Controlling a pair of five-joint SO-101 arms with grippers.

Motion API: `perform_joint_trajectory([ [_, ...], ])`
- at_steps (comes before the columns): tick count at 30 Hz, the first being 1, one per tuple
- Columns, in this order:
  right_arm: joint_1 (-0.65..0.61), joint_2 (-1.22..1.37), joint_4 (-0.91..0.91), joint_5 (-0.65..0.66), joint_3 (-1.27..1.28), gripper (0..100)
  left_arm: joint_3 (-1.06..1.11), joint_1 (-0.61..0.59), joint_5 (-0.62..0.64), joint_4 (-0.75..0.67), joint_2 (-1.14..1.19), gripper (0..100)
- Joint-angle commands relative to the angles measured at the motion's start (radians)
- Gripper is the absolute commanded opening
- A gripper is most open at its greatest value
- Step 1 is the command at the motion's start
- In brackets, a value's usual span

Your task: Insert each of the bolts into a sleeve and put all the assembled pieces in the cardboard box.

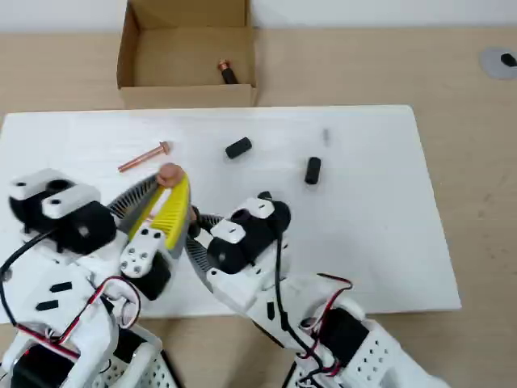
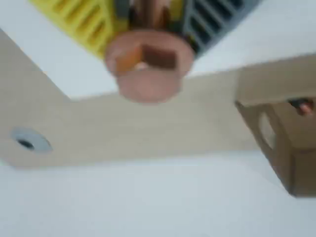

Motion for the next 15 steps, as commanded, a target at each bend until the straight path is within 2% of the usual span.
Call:
perform_joint_trajectory([
  [1,-0.016,-0.021,-0.012,0.012,0.005,0.9,-0.049,0.031,-0.002,0.008,-0.005,1],
  [11,-0.016,-0.022,-0.012,0.011,0.001,0.9,-0.049,0.023,-0.011,0.008,-0.005,1],
  [15,-0.016,-0.022,-0.012,0.011,0.001,0.9,-0.048,0.014,-0.063,0.002,-0.002,1],
])
